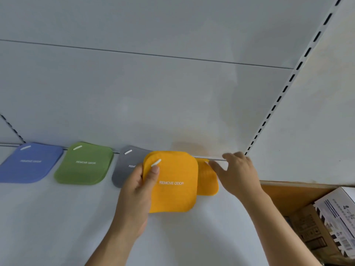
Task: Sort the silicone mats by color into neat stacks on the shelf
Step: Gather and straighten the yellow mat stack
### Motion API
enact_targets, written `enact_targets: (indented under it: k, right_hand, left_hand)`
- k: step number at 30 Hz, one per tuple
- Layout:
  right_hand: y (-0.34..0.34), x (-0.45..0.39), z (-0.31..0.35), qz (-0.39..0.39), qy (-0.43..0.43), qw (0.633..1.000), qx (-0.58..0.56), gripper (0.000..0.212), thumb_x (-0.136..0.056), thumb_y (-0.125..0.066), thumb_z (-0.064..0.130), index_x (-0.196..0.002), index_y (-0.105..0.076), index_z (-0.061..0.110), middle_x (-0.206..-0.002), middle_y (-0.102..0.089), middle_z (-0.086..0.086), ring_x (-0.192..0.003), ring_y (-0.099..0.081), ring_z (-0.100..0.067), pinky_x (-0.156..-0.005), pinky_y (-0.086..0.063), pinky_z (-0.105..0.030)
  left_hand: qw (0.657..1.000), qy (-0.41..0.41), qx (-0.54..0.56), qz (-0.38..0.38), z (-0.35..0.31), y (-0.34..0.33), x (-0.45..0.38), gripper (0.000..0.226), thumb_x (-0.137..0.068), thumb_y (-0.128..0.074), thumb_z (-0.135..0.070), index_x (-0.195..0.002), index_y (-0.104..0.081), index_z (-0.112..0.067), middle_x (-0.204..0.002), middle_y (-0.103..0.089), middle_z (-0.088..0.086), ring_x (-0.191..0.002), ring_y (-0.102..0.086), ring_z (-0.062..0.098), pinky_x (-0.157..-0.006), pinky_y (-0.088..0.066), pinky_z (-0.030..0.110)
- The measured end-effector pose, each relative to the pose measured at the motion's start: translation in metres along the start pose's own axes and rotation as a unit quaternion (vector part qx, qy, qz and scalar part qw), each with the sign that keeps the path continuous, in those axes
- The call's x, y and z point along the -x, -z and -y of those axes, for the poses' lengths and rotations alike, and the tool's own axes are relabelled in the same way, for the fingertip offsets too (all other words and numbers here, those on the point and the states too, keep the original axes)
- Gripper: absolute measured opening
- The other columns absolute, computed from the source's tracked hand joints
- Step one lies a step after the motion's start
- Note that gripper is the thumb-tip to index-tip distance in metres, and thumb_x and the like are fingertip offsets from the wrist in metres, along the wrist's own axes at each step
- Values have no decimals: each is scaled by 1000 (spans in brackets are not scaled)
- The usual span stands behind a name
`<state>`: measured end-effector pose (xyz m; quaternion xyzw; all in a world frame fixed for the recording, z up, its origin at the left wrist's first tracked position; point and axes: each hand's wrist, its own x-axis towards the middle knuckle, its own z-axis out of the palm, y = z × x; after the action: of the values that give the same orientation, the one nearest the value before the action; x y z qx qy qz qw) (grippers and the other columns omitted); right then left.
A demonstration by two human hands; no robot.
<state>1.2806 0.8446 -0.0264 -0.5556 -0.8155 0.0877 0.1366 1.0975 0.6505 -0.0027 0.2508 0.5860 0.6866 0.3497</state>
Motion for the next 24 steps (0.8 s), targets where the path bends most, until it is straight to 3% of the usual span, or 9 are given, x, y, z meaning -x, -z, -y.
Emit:
enact_targets:
  k: [2, 4, 9, 15, 18, 20, 22, 24]
  right_hand:
    - [-15, 0, -6, 71, -19, 995, 62, 74, -86, -45, 82, -125, -64, 23, -126, -56, -6, -123, -48, -31, -96, -50, -43]
    - [-25, 2, -3, 80, -13, 995, 61, 69, -84, -49, 82, -122, -65, 27, -128, -53, -3, -127, -44, -29, -101, -47, -44]
    - [-33, -3, 6, 56, -38, 992, -104, 48, -81, -78, 50, -123, -61, 32, -127, -55, 2, -125, -46, -26, -97, -48, -42]
    - [-29, 4, 9, 53, 27, 975, -214, 35, -88, -68, 10, -114, -59, 32, -102, -67, 8, -94, -61, -19, -73, -44, -25]
    - [-1, 12, 4, -25, 110, 967, -228, 27, -91, -69, 8, -103, -68, 32, -99, -65, 12, -88, -61, -6, -72, -39, -9]
    - [34, 19, -2, -51, 149, 964, -213, 25, -94, -68, 9, -104, -73, 31, -102, -65, 15, -91, -60, -1, -74, -42, -9]
    - [76, 31, -4, -20, 187, 969, -160, 27, -98, -63, 16, -110, -73, 38, -104, -66, 22, -95, -61, 1, -75, -46, -17]
    - [112, 43, 2, 42, 219, 969, -110, 26, -99, -61, 28, -112, -69, 48, -101, -66, 30, -96, -60, 4, -74, -46, -16]
  left_hand:
    - [1000, 1, 9, -22, -1, 7, -2, 31, -90, -67, -61, -111, -74, -40, -112, -76, -3, -114, -68, 34, -96, -53, 70]
    - [999, 4, 18, -36, -2, 11, -3, 24, -93, -68, -57, -108, -74, -40, -112, -76, -4, -114, -68, 35, -94, -54, 72]
    - [999, 8, 21, -40, -6, 13, -1, 23, -93, -64, -51, -109, -75, -38, -115, -76, -2, -116, -67, 36, -94, -53, 72]
    - [999, -4, 16, -49, -4, 14, 0, 22, -94, -66, -56, -105, -74, -39, -113, -76, -2, -114, -68, 35, -93, -54, 71]
    - [997, -1, 25, -68, -4, 18, -1, 13, -92, -67, -56, -95, -74, -45, -110, -76, -8, -114, -67, 35, -95, -54, 71]
    - [997, -3, 28, -78, -5, 21, -4, 15, -89, -71, -60, -91, -74, -45, -107, -75, -7, -115, -66, 38, -99, -52, 71]
    - [996, -4, 32, -82, -7, 22, -6, 11, -90, -70, -57, -95, -75, -48, -107, -77, -11, -114, -68, 31, -101, -52, 67]
    - [997, -2, 19, -71, -8, 22, -8, 12, -92, -65, -54, -98, -75, -50, -106, -77, -13, -113, -69, 26, -101, -53, 65]
